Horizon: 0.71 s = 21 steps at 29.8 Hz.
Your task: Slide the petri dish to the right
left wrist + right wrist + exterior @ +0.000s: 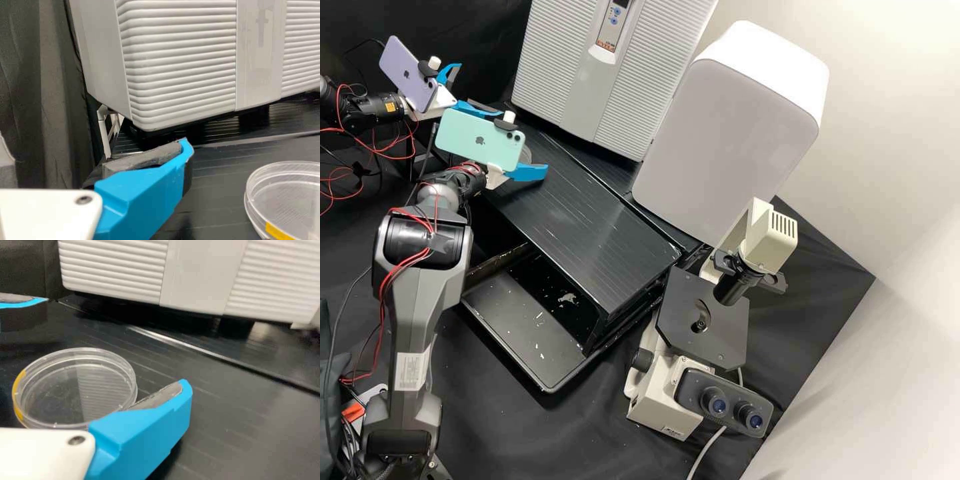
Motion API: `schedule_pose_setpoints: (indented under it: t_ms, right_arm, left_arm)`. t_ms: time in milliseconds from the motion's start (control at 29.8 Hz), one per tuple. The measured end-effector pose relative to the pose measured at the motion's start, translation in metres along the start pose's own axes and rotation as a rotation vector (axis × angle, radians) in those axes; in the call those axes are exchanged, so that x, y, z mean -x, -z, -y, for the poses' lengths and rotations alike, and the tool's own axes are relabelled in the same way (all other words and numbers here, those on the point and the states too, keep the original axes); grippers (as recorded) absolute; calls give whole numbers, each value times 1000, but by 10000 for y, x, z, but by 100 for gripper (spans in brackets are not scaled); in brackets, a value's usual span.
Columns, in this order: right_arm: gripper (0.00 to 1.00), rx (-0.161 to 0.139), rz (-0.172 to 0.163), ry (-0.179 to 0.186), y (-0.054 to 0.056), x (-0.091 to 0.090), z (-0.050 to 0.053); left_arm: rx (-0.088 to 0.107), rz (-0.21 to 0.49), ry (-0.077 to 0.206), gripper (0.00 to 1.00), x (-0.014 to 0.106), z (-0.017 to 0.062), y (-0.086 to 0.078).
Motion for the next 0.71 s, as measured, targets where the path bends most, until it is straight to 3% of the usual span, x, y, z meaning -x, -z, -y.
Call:
schedule_pose_setpoints:
  t_ms: [101, 302, 369, 705]
  right_arm:
    - [100, -4, -3, -3, 12, -1, -11]
    - [100, -115, 7, -5, -40, -30, -52]
    - [100, -130, 10, -11, -61, -45, -72]
    - [100, -140, 9, -19, -69, -78, -96]
  left_arm:
    - [0, 0, 0, 100, 0, 0, 0]
    - [0, 0, 0, 100, 0, 0, 0]
    - [0, 0, 0, 100, 0, 0, 0]
    - [0, 0, 0, 100, 0, 0, 0]
